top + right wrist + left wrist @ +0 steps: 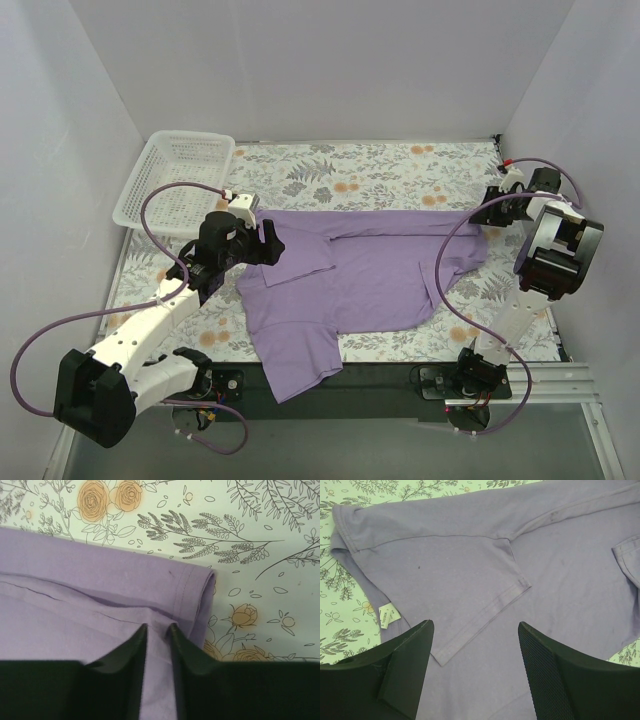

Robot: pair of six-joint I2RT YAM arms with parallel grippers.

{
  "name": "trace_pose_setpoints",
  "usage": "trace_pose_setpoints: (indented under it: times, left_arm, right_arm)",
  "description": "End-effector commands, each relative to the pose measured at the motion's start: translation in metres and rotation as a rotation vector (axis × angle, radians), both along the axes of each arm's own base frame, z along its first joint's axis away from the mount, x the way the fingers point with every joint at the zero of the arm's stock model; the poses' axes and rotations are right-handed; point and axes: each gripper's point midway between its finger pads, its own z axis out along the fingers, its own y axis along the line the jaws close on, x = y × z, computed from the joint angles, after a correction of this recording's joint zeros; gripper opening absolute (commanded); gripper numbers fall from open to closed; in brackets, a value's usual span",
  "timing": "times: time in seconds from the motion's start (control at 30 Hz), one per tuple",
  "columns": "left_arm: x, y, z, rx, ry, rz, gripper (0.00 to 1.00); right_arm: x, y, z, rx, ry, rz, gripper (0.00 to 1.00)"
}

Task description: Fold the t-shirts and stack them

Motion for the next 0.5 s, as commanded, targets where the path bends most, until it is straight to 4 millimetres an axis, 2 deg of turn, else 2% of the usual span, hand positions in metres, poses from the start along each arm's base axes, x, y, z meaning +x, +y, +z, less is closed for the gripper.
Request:
trace_pose_setpoints:
  times: [0.0,0.13,0.23,0.47]
  left_arm:
    - [0.002,0.001,0.007,0.001,-0.024,0.002,0.67]
    - [0.001,0.002,0.005,0.004,-0.018,0.003,0.67]
    - [0.001,0.001,0.004,0.004,-0.016,-0.001,0.67]
    - [0.000,0.001,0.003,0.004,-0.013,-0.003,0.67]
  right_arm:
    - [0.003,-0.004,0.010,-0.022,-0.037,-0.002,0.24]
    - [0.002,-0.004,0.013,-0.030,-0.046,0.000,0.08]
    - [-0.002,-0.002,0.015,-0.032,-0.049,0.006,0.01]
    - [-0.014,-0.007,0.020,-0.056,-0.065,-0.005,0.01]
